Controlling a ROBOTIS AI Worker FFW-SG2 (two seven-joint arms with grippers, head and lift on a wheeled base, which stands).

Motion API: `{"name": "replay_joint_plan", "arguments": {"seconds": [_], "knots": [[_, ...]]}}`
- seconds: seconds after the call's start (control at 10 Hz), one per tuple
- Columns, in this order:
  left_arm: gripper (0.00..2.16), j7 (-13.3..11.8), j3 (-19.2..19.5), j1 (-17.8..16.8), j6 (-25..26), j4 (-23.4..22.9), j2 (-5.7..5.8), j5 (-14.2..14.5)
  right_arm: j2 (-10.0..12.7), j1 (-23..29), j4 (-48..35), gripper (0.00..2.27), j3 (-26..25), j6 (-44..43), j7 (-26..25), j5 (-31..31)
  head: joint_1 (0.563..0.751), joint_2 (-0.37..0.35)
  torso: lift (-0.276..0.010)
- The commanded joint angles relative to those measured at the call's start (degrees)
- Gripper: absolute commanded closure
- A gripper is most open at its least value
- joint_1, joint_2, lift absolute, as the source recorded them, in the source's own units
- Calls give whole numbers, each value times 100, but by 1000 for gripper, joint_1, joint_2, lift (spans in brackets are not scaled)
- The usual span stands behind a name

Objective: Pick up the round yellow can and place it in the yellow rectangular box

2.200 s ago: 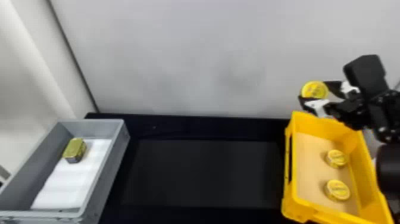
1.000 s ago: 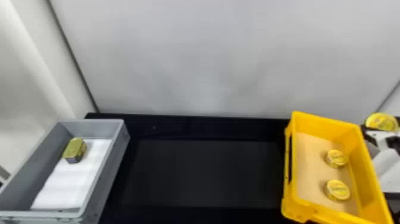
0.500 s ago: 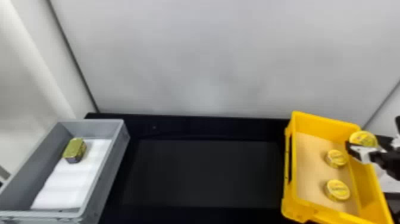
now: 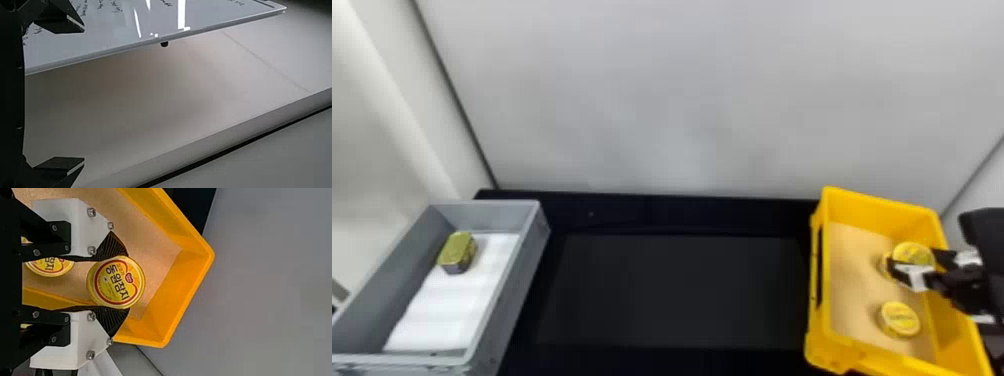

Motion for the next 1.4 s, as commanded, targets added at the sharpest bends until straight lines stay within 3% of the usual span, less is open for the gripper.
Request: {"name": "replay_joint_plan", "arguments": {"seconds": [0.0,0.9,1.3], "knots": [[96,0,-5,-9,-7,0,-15,-7,0,-107,365,737,161,-75,-63,-143,694,14,-60],[96,0,4,-9,-7,0,-15,1,-9,-151,347,197,170,-128,-81,-249,694,14,-60],[96,0,13,0,-7,0,-15,1,-44,-168,-101,186,153,-154,16,-249,694,14,-60]]}}
